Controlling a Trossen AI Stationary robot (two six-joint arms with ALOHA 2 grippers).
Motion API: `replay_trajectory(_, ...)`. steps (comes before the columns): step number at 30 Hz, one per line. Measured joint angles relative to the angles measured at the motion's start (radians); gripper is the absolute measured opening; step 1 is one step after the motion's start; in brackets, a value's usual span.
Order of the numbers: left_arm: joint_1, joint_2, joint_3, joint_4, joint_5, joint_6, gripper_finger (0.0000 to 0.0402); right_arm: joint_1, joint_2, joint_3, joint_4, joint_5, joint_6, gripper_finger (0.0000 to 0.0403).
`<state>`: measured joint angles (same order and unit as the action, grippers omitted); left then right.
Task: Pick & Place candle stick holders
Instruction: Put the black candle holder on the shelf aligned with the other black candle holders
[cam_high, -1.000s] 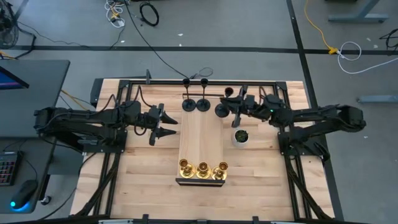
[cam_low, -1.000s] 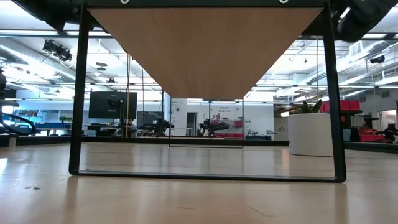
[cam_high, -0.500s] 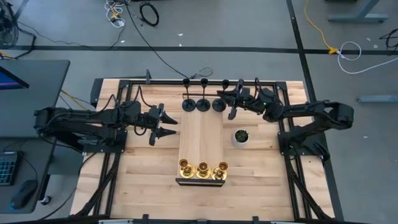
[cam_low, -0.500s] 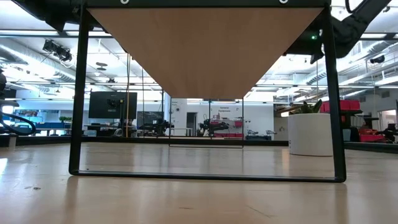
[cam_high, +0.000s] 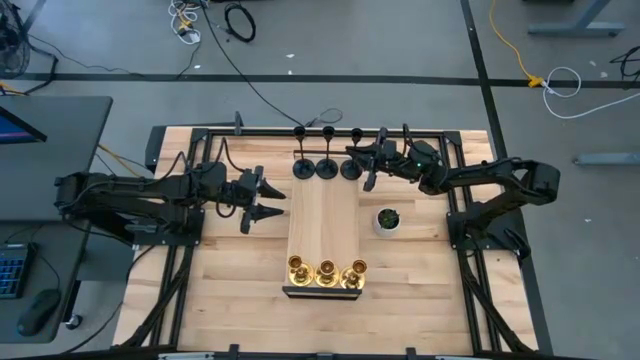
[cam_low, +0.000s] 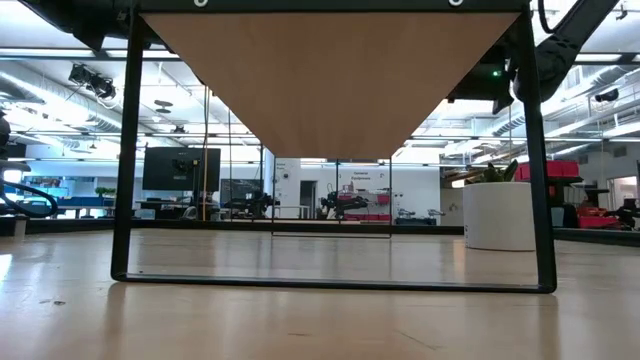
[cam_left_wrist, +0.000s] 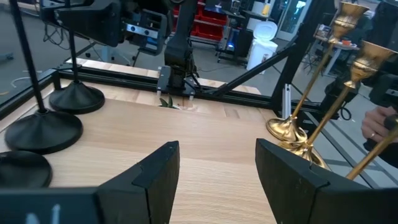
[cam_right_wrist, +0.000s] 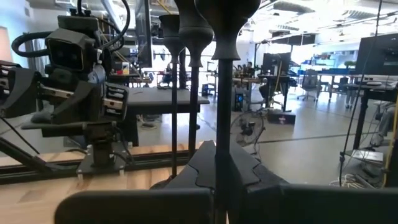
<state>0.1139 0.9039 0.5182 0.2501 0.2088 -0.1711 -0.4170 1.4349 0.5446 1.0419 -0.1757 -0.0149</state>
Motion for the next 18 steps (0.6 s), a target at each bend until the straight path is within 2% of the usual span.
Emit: replay_trajectory(18, 0.000, 0.000, 0.000, 0.000, -0.014, 0.003, 0.0211, -0.001, 0.001, 0.000, 0.013, 0.003, 0.039, 0.0002)
